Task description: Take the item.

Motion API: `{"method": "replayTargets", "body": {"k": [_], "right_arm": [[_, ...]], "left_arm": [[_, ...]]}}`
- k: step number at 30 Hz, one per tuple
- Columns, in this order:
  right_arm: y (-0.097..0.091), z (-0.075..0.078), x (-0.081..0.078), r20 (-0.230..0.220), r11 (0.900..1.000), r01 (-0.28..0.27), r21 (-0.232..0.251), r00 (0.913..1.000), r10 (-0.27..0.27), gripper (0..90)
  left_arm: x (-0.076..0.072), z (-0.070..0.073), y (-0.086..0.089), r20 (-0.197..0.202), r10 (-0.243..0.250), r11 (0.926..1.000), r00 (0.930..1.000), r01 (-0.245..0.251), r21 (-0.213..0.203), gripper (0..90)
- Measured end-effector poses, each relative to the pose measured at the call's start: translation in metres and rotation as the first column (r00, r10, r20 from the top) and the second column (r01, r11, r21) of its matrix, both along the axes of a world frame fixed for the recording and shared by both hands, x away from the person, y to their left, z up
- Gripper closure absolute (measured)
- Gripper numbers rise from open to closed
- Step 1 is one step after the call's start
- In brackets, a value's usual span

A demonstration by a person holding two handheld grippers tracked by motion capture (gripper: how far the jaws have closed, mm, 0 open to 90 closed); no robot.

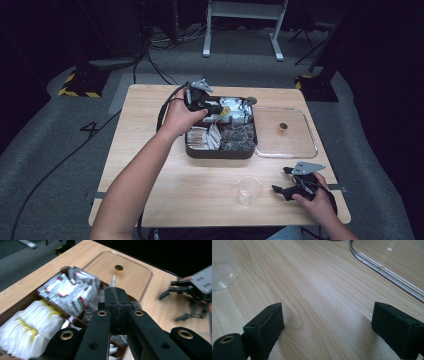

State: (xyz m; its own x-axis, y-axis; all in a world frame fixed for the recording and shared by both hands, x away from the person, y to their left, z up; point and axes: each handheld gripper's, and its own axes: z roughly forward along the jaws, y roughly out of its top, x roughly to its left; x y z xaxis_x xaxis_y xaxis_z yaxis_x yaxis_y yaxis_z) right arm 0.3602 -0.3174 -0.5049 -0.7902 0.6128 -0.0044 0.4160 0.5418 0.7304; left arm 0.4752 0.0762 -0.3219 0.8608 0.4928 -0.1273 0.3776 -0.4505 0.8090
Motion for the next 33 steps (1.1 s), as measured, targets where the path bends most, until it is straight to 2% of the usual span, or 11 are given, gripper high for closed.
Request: {"method": "replayTargets", "body": {"k": [1,4,7,10,12,13,14,15,23,28,33], "right_arm": [[0.000,0.000,0.000,0.000,1.0000,0.000,0.000,1.0000,0.000,10.9],[-0.002,0.000,-0.001,0.000,0.9998,-0.019,0.002,0.9998,0.019,10.9],[-0.003,0.000,-0.001,-0.001,0.9996,-0.028,0.002,0.9996,0.028,10.9],[-0.003,0.000,-0.001,0.000,0.9996,-0.029,0.002,0.9996,0.029,10.9],[-0.003,0.000,-0.001,0.000,0.9996,-0.029,0.001,0.9996,0.029,10.9],[-0.003,0.000,-0.001,0.000,0.9995,-0.032,0.001,0.9995,0.032,10.8],[-0.003,0.000,-0.001,0.000,0.9995,-0.032,0.001,0.9995,0.032,10.8],[-0.003,0.000,-0.001,-0.001,0.9995,-0.033,0.001,0.9995,0.033,10.9],[-0.003,0.000,-0.001,0.000,0.9995,-0.031,0.001,0.9995,0.031,10.8],[-0.003,0.000,-0.001,0.000,0.9995,-0.032,0.001,0.9995,0.032,10.8],[-0.003,0.000,-0.001,0.000,0.9995,-0.031,0.001,0.9995,0.031,10.8]], "left_arm": [[0.000,0.000,0.000,0.000,0.000,1.0000,1.0000,0.000,0.000,90.0],[-0.020,0.007,-0.002,0.020,-0.039,0.9992,0.9990,0.039,0.001,90.0],[-0.030,0.009,-0.004,0.029,-0.061,0.9982,0.9977,0.061,0.004,90.0],[-0.052,0.013,-0.010,0.042,-0.101,0.9947,0.9940,0.102,-0.011,90.0],[-0.058,0.014,-0.012,0.050,-0.110,0.9937,0.9927,0.111,-0.018,90.0],[-0.069,0.014,-0.015,0.056,-0.130,0.9908,0.9899,0.132,-0.032,90.0],[-0.069,0.014,-0.015,0.056,-0.130,0.9908,0.9899,0.132,-0.032,90.0],[-0.079,0.012,-0.020,0.060,-0.146,0.9883,0.9874,0.149,-0.035,90.0],[-0.107,0.001,-0.033,0.062,-0.206,0.9767,0.9765,0.209,-0.047,90.0],[-0.118,-0.008,-0.038,0.066,-0.223,0.9721,0.9725,0.227,-0.058,90.0],[-0.128,-0.021,-0.043,0.067,-0.238,0.9654,0.9689,0.244,-0.092,90.0]]}}
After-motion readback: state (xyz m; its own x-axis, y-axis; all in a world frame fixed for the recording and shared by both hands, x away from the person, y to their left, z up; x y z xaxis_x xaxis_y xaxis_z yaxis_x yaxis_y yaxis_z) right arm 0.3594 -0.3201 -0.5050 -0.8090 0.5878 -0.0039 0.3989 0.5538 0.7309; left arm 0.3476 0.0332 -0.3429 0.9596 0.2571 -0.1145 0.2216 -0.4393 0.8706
